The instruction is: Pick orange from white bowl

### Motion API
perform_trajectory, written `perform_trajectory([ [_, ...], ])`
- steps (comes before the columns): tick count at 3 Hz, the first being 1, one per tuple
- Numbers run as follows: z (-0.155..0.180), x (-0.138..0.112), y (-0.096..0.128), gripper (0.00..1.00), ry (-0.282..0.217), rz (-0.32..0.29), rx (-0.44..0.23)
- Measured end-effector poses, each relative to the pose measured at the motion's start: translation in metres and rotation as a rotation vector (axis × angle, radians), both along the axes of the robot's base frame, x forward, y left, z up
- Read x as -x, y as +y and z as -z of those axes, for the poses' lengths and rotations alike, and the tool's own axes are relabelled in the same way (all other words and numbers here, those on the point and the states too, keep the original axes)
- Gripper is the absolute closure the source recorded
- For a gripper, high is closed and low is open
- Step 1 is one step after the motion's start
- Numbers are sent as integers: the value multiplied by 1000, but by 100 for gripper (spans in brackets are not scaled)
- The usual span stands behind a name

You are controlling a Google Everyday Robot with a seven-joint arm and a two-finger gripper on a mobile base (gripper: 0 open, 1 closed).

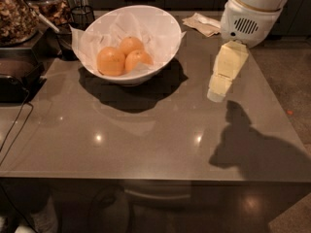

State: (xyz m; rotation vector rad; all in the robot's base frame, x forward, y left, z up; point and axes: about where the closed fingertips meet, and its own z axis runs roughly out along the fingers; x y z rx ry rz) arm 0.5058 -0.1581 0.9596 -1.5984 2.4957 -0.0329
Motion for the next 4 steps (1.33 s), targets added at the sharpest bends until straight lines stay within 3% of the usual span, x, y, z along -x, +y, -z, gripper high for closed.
perform_trajectory([
  [1,-2,-8,6,0,-29,-6,-13],
  [2,-6,-22,22,0,-29,25,-77],
  [3,-1,-68,80,0,6,75,-131],
  [4,-2,-74,85,0,-19,73,-146],
])
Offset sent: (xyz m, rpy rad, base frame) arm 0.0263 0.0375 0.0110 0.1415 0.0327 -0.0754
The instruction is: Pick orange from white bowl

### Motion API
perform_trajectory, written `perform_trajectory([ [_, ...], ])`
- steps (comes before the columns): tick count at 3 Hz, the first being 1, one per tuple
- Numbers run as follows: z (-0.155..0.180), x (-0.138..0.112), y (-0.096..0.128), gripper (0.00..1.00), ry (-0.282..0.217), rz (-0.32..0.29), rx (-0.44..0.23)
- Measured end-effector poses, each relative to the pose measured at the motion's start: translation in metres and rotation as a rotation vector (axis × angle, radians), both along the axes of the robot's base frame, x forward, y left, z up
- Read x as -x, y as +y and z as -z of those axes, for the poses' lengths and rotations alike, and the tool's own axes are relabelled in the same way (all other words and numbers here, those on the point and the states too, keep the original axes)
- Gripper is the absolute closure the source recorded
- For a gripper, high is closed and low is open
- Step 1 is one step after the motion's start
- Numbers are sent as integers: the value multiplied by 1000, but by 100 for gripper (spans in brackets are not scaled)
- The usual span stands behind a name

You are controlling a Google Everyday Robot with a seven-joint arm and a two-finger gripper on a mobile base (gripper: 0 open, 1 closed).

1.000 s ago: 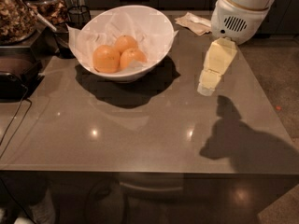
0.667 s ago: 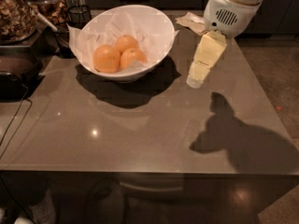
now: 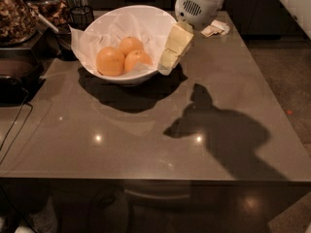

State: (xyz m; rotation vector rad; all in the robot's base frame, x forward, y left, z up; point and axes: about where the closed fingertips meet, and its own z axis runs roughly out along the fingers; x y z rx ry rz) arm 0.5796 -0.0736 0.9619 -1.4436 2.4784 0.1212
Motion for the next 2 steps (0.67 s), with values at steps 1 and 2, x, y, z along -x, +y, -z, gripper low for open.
perform_trajectory([
  [1,-3,-1,25,0,1,-20,-59],
  [2,-2,3,89,0,39,-89,-76],
])
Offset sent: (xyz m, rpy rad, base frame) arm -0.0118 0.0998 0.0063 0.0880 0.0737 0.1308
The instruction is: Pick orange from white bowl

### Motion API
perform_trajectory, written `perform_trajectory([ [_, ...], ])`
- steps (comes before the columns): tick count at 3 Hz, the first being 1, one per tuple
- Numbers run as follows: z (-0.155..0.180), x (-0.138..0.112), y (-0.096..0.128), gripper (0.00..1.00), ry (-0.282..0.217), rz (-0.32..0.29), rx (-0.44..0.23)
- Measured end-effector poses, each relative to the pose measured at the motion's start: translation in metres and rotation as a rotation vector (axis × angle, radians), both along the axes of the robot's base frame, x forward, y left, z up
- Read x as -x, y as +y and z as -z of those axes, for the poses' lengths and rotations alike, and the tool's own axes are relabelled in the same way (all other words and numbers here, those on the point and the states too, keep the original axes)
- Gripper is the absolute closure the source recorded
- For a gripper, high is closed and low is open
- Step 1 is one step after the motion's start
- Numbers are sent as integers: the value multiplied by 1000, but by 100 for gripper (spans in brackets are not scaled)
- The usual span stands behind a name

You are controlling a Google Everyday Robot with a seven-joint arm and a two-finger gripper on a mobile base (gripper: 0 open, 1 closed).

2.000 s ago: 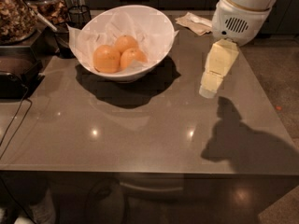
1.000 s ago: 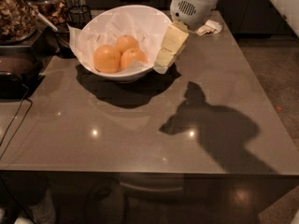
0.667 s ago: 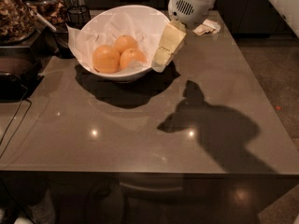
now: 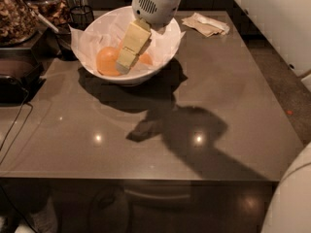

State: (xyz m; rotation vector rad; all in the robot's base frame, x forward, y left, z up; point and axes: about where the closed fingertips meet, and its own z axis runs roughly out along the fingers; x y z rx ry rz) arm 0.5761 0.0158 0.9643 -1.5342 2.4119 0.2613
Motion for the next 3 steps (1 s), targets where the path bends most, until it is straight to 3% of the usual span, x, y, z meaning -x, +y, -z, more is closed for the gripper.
perform_trajectory([
  [3,-7,-29,10,0,-30,41,-64],
])
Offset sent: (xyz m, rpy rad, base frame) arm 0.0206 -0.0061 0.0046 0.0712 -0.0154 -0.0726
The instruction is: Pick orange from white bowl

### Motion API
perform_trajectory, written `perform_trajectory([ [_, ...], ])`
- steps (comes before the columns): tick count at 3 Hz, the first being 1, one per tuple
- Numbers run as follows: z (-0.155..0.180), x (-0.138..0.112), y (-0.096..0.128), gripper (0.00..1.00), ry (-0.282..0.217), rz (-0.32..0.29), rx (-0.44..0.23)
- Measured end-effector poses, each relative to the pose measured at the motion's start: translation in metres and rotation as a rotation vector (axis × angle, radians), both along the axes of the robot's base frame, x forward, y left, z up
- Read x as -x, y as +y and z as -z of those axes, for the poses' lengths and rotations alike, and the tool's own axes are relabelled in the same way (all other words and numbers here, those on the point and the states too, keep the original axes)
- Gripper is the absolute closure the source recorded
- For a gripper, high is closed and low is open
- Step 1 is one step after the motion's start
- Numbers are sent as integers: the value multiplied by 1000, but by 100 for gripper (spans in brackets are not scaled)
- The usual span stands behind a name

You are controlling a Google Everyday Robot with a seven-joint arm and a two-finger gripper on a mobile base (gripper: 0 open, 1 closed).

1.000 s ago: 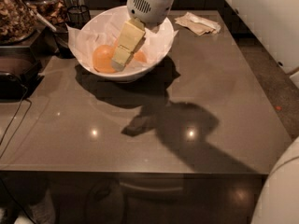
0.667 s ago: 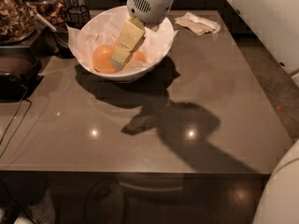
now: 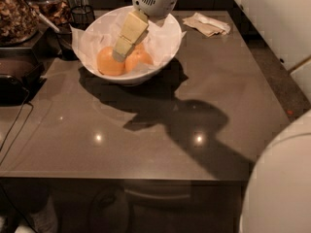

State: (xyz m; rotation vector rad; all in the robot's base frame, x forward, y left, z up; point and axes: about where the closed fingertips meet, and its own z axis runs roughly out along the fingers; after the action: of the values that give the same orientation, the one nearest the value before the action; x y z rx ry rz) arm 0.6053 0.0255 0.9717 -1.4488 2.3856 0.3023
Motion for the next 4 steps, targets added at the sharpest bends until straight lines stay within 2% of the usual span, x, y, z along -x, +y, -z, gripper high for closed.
perform_trajectory([
  [3,18,-42,11,14,52,36,-6],
  [4,27,-49,13,13,65,45,2],
])
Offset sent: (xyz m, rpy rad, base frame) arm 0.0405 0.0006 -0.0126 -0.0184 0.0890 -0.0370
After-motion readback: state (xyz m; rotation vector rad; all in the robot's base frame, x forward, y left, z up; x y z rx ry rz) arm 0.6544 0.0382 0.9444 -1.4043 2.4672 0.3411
